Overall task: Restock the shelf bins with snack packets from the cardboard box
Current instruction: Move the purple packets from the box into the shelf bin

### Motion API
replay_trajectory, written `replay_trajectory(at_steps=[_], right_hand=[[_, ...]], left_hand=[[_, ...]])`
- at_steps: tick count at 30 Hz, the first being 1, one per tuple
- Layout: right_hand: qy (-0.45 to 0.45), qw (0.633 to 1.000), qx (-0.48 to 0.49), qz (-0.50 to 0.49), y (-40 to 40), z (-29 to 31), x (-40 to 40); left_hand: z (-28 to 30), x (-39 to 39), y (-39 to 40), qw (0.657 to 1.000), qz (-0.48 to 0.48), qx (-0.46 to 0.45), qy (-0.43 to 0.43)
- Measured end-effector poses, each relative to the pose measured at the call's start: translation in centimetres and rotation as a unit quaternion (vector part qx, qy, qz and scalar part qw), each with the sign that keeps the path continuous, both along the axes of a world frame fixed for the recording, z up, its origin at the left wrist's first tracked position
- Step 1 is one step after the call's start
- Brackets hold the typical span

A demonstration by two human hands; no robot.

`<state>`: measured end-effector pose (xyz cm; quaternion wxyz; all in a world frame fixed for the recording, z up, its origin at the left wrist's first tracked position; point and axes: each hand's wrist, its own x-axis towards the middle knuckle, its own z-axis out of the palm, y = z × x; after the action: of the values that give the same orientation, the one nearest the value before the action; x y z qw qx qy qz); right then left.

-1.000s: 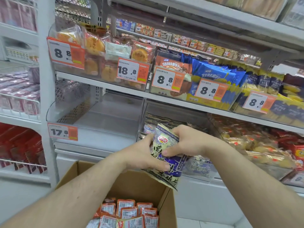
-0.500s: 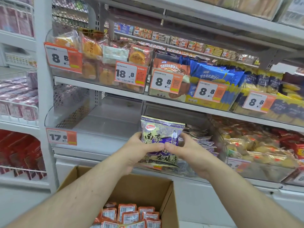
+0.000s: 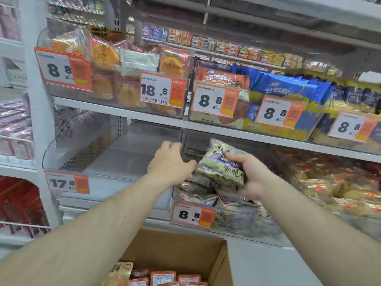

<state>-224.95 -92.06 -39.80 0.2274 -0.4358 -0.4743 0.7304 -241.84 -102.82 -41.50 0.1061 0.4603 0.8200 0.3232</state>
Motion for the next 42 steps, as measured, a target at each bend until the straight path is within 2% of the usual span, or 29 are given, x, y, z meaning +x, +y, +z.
replay_trajectory(at_steps=[4,8,11,15,18,21,26,30,33,35,37,38,39,41,42], right_hand=[[-0.03,0.997,0.067,-0.019,4.2,0.4,-4.1],[-0.045,0.975,0.207,-0.066,7.0,-1.0,-7.6],[-0.053,0.96,0.265,-0.073,8.5,-2.5,-9.5],[-0.188,0.901,0.389,-0.031,9.3,-4.5,-10.5],[-0.262,0.844,0.464,-0.064,9.3,-4.3,-10.9],[-0.27,0.842,0.46,-0.081,10.1,-4.7,-11.1],[-0.37,0.831,0.416,0.006,9.5,-5.1,-11.2],[-0.353,0.849,0.392,0.016,9.7,-4.7,-11.4],[-0.354,0.849,0.392,0.021,8.4,-4.5,-10.9],[-0.419,0.824,0.379,0.044,6.8,-4.4,-10.4],[-0.48,0.772,0.417,0.008,4.7,-4.5,-9.9],[-0.476,0.748,0.461,-0.035,2.9,-4.5,-9.4],[-0.435,0.726,0.526,-0.081,0.5,-4.6,-8.8],[-0.262,0.695,0.657,-0.126,-4.9,-5.2,-7.6],[-0.174,0.697,0.687,-0.112,-7.8,-6.1,-7.0]], left_hand=[[-2.3,-1.0,2.2,0.997,-0.057,-0.047,-0.037],[-4.3,-0.9,2.5,0.994,-0.042,-0.023,-0.097],[-4.9,-1.1,2.7,0.993,-0.047,-0.011,-0.104],[-5.0,-1.2,2.5,0.993,-0.069,-0.016,-0.098],[-5.0,-1.3,2.4,0.993,-0.07,-0.023,-0.094],[-4.9,-1.2,2.2,0.993,-0.065,-0.031,-0.092],[-4.6,-1.0,2.2,0.992,-0.066,-0.024,-0.102],[-4.2,-1.2,2.2,0.99,-0.065,-0.032,-0.12],[-3.4,-1.1,0.8,0.989,-0.07,-0.029,-0.129],[-2.7,-1.1,-1.1,0.995,-0.068,-0.018,-0.069],[-2.4,-1.4,-3.7,0.998,-0.06,0.009,-0.018],[-2.5,-1.6,-5.1,0.998,-0.057,0.019,-0.014],[-2.8,-1.8,-6.8,0.998,-0.056,0.019,-0.022],[-4.0,-2.2,-10.0,0.997,-0.064,-0.019,-0.044],[-4.9,-2.5,-11.4,0.995,-0.074,-0.051,-0.047]])
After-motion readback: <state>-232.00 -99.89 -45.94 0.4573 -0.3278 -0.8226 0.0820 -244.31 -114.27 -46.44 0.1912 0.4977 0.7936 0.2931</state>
